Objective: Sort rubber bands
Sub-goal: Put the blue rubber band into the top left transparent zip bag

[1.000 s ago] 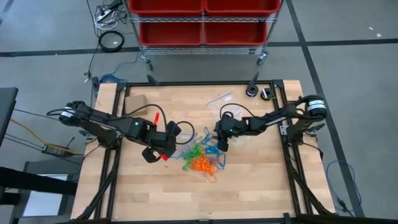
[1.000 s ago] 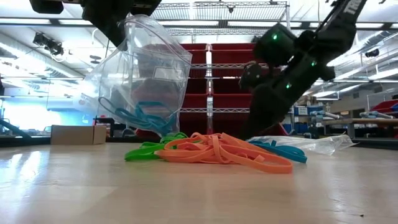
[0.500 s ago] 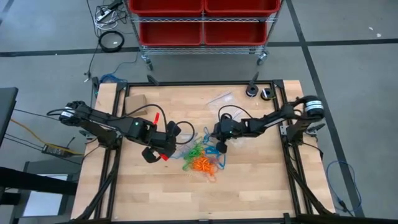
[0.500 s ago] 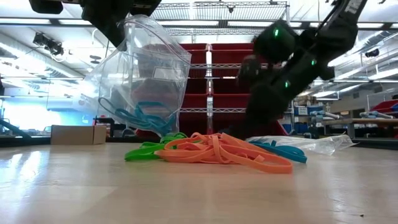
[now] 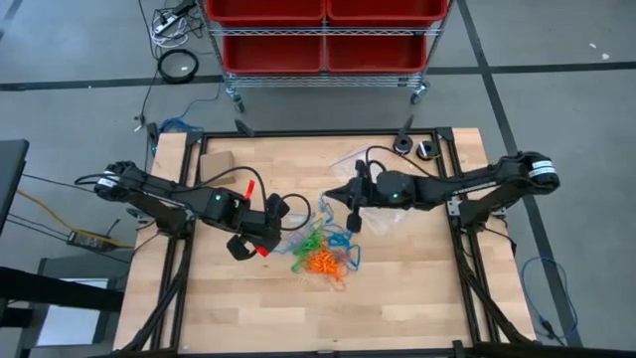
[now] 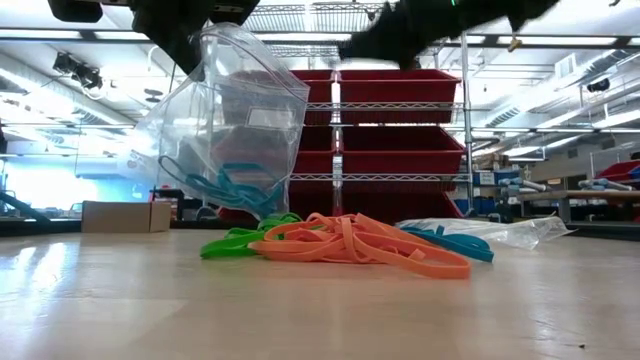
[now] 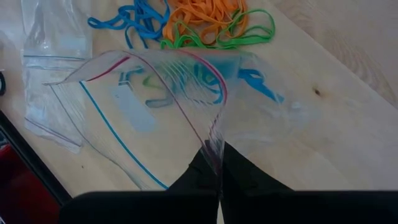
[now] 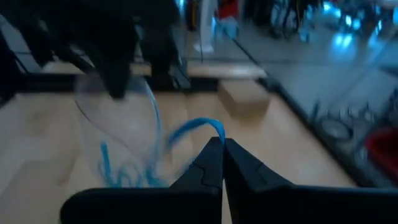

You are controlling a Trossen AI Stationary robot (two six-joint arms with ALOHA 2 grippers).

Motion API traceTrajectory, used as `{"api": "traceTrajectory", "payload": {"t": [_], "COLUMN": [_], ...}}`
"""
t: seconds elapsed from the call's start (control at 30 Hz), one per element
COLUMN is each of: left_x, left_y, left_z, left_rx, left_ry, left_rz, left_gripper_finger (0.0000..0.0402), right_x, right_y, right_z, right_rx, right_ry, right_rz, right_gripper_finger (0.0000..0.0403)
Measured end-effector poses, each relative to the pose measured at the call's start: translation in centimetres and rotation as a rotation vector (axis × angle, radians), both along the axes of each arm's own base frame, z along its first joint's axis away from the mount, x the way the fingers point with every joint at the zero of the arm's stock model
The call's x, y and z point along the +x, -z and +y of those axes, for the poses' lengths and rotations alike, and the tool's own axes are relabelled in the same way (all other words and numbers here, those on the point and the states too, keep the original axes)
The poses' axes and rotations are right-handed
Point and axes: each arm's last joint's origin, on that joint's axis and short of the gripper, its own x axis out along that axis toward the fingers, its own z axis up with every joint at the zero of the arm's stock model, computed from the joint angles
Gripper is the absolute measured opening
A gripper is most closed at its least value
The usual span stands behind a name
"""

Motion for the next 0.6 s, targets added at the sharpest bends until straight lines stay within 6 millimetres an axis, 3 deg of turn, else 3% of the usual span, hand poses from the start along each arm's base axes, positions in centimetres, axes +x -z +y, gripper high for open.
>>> {"api": "traceTrajectory", "payload": {"t": [0.13,0.37,0.6], "left_x": [0.1,0.1,0.1], "left_y": [0.0,0.0,-0.1], "left_z": [0.0,0.0,0.0], "left_rx": [-0.001,-0.002,-0.006], "left_ry": [0.001,0.002,0.003], "left_rz": [-0.006,-0.007,-0.015], "left_gripper_finger": [0.0001,0.0001,0.0001], "right_x": [2.7,7.1,8.2], "right_y": [-1.6,0.1,1.4], "right_z": [0.4,1.3,2.2], "right_rx": [-0.043,-0.096,-0.100], "right_ry": [-0.068,-0.125,-0.167], "right_rz": [0.014,0.198,0.247], "right_gripper_finger": [0.0000,0.0000,0.0000]}}
